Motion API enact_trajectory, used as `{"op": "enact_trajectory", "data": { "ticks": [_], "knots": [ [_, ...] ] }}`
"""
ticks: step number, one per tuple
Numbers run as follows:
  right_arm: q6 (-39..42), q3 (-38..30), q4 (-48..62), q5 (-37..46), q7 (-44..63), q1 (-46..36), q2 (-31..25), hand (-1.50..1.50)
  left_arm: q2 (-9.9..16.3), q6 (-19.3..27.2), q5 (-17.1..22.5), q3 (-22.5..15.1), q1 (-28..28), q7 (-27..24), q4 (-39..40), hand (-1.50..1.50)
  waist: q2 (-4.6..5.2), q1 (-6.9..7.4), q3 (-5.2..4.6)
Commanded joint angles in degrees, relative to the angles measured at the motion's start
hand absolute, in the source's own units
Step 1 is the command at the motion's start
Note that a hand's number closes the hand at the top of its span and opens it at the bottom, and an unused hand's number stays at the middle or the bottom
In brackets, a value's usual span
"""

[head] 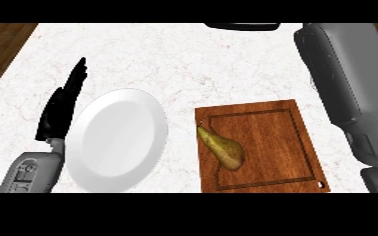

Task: Pick the lemon from the cutting board and place it in the tiered basket

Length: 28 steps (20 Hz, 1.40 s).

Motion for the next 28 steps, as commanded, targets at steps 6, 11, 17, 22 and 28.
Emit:
{"op": "enact_trajectory", "data": {
  "ticks": [6, 11, 17, 22, 28],
  "knots": [
    [-0.5, -9.4, 12.0, 1.9, 4.6, -9.6, -1.5, 1.5, 1.0, -0.4, 0.9, 2.6, 0.6, -1.3, 0.8, 0.0, -0.16, -2.0, 0.18],
    [0.8, -11.5, 19.0, 2.9, -1.8, -12.6, -4.8, 1.5, 1.0, -1.6, 1.3, 2.7, 3.0, -1.1, -1.4, 0.0, -0.23, -1.83, 0.19],
    [7.5, -10.0, 21.9, 7.2, -3.2, -10.2, -10.0, 1.5, 1.0, -0.8, 0.1, 3.0, 4.4, -3.3, -0.7, 0.0, -0.51, -2.65, 0.17],
    [11.0, -9.8, 25.2, 9.5, -6.3, -7.6, -15.5, 1.5, 0.6, -1.0, 0.6, 3.3, 3.2, -0.2, -1.5, 0.0, -0.59, -3.23, 0.2],
    [14.9, -10.7, 18.0, 7.9, -9.2, -2.9, -16.9, 1.5, 1.3, -2.2, 1.2, 5.0, 2.5, -0.4, -0.9, 0.0, -0.87, -3.89, 0.2]
  ]
}}
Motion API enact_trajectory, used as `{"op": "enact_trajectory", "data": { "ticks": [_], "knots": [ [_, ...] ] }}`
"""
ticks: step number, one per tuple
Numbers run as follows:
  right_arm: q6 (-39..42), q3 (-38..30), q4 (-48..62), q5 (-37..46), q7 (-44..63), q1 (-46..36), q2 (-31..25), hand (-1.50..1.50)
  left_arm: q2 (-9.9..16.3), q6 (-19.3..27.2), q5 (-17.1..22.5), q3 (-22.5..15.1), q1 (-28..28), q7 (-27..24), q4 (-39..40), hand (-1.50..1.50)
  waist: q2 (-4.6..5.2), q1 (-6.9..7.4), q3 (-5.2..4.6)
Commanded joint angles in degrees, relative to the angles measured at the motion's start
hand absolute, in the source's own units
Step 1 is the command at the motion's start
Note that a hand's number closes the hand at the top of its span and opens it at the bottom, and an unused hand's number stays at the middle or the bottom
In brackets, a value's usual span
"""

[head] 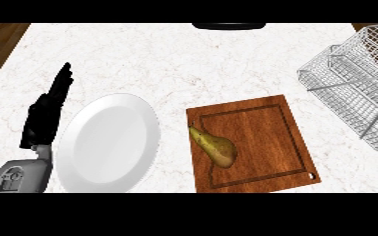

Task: Pick the lemon from the cutting board and place it in the tiered basket

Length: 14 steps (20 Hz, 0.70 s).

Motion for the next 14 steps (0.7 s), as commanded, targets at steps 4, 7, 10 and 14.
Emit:
{"op": "enact_trajectory", "data": {
  "ticks": [4, 7, 10, 14],
  "knots": [
    [4.6, -2.9, -8.7, -5.7, -5.0, 10.1, -1.9, 1.5, -0.8, -0.5, -0.1, 0.7, 0.6, -2.7, 2.2, 0.0, -0.24, -0.97, 0.0],
    [-0.1, -5.8, -9.3, -8.4, -4.6, 13.2, -0.4, 1.5, -0.6, -0.4, -0.5, 0.4, 5.0, -1.9, -3.3, 0.0, -0.13, 0.03, 0.05],
    [4.8, -6.1, -14.6, -10.4, -3.5, 12.9, 0.5, 1.5, -0.7, -0.4, -1.6, 0.7, -1.7, 0.6, 1.4, 0.0, -0.05, -0.26, 0.01],
    [1.0, -13.2, -14.8, -16.8, -3.3, 16.2, 1.0, 1.5, -1.3, -0.1, -1.4, 0.4, 0.0, 1.3, -1.0, 0.0, -0.19, -0.5, 0.08]
  ]
}}
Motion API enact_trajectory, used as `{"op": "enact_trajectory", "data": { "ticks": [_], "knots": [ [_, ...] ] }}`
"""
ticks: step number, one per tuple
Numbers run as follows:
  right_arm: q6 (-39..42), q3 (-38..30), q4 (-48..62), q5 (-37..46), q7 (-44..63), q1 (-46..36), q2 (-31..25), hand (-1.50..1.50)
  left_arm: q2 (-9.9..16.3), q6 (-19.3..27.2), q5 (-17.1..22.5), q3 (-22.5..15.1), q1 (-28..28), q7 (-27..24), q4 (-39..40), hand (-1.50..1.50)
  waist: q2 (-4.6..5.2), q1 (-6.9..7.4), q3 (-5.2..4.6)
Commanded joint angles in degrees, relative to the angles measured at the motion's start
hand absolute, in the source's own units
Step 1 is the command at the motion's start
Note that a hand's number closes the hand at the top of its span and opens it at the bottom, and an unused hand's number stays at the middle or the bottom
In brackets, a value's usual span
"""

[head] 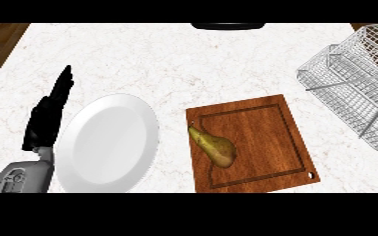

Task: Pick the lemon from the cutting board and place it in the tiered basket

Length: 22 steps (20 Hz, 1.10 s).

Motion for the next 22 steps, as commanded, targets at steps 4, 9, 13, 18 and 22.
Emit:
{"op": "enact_trajectory", "data": {
  "ticks": [4, 9, 13, 18, 22],
  "knots": [
    [-4.4, -7.0, -6.3, -7.4, 2.0, 9.2, 3.2, -1.5, 0.5, -0.8, 0.6, 1.1, 2.1, -0.1, -2.6, 0.0, -0.08, 0.0, -0.01],
    [-10.9, -7.9, -11.7, -8.1, 0.7, 10.2, 3.6, -1.5, -1.0, -0.2, -0.6, -0.1, -1.1, 2.6, -2.3, 0.0, 0.04, 0.03, 0.0],
    [-17.8, -7.6, -14.0, -6.2, 0.2, 11.6, 3.9, -1.5, -1.1, 0.2, -1.5, 0.8, -1.8, -2.2, 3.6, 0.0, 0.23, -0.08, -0.05],
    [-15.8, -7.5, -23.2, -3.2, 4.7, 11.7, 0.8, -1.5, -1.0, -1.1, -0.7, 0.5, -0.7, 2.8, -2.1, 0.0, 0.03, 0.02, -0.04],
    [-8.8, -10.6, -35.6, -5.2, 12.1, 14.5, 1.7, -1.5, -1.7, -0.3, -1.0, 0.5, 1.2, 2.2, -3.3, 0.0, -0.32, -0.56, -0.07]
  ]
}}
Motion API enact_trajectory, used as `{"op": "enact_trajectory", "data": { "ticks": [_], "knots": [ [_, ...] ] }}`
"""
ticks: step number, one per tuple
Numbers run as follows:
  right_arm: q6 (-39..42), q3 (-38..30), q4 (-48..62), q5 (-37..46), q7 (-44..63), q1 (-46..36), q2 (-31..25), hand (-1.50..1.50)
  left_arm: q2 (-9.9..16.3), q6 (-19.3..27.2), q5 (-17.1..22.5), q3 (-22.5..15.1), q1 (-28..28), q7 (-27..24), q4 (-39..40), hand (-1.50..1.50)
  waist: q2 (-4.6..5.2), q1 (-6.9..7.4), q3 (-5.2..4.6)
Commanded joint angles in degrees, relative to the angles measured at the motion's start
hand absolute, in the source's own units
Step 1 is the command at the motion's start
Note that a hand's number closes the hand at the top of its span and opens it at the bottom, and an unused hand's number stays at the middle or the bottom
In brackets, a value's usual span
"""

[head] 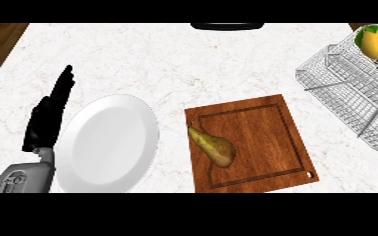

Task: Pick the lemon from the cutting board and place it in the tiered basket

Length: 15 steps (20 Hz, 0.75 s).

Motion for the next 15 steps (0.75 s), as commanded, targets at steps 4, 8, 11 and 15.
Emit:
{"op": "enact_trajectory", "data": {
  "ticks": [4, 8, 11, 15],
  "knots": [
    [10.2, -6.1, -21.5, -4.1, 10.7, 7.9, 2.4, -1.5, -0.5, 0.2, -0.5, 0.2, 2.4, -2.3, 1.2, 0.0, -0.6, -1.95, 0.06],
    [15.8, -9.8, -35.9, -7.0, 12.8, 15.0, 5.7, -1.5, 0.7, -0.8, 1.0, 1.8, 4.9, -2.6, -1.5, 0.0, -0.68, -1.73, 0.08],
    [18.7, -11.9, -48.5, -9.8, 10.7, 23.7, 9.8, -1.5, 1.7, -0.6, 1.5, 3.6, 1.0, -1.1, 1.2, 0.0, -0.7, -3.13, 0.09],
    [20.2, -17.0, -63.2, -15.7, 8.4, 33.0, 16.1, -1.5, 0.2, 0.5, -0.6, 1.7, 2.1, -2.1, 1.2, 0.0, -0.5, -2.73, 0.14]
  ]
}}
